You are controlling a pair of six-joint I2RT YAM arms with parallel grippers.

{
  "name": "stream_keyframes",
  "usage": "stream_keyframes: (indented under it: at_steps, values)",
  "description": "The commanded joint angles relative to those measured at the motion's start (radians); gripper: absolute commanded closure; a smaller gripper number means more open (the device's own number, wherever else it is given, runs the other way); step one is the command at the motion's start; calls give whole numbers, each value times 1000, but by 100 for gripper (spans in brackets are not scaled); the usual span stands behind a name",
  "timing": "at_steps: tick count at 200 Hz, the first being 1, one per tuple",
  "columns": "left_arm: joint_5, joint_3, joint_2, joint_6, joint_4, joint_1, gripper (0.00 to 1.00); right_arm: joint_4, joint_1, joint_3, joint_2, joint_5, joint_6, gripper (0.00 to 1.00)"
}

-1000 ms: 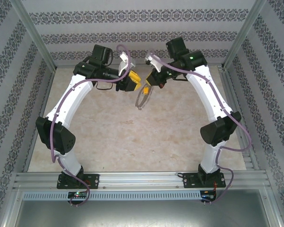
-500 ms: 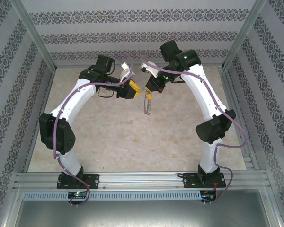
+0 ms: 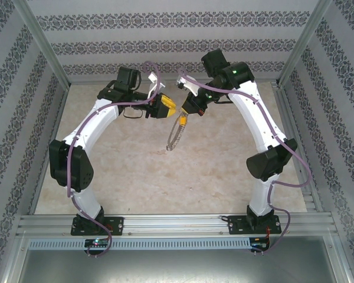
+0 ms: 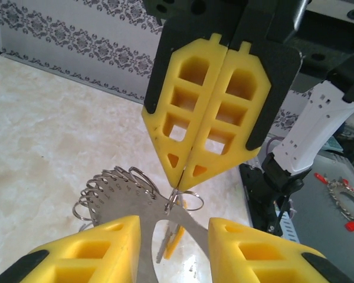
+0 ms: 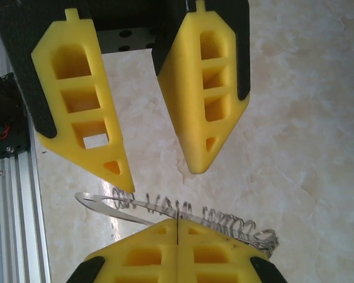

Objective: Put the keys on the keyring

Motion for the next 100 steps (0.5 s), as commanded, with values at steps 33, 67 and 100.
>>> stream_keyframes:
  at_steps: [33,67,100]
  values:
    - [120,73,55,46,-63,-3,67,36,-3,-9,-43,-57,-7,100]
    - [127,103,76,67,-97,-19,68,46,-2,-12,-46,-64,-2,100]
    - [128,114,81,73,-106,-24,69,55,-2,-19,-51,-64,1,100]
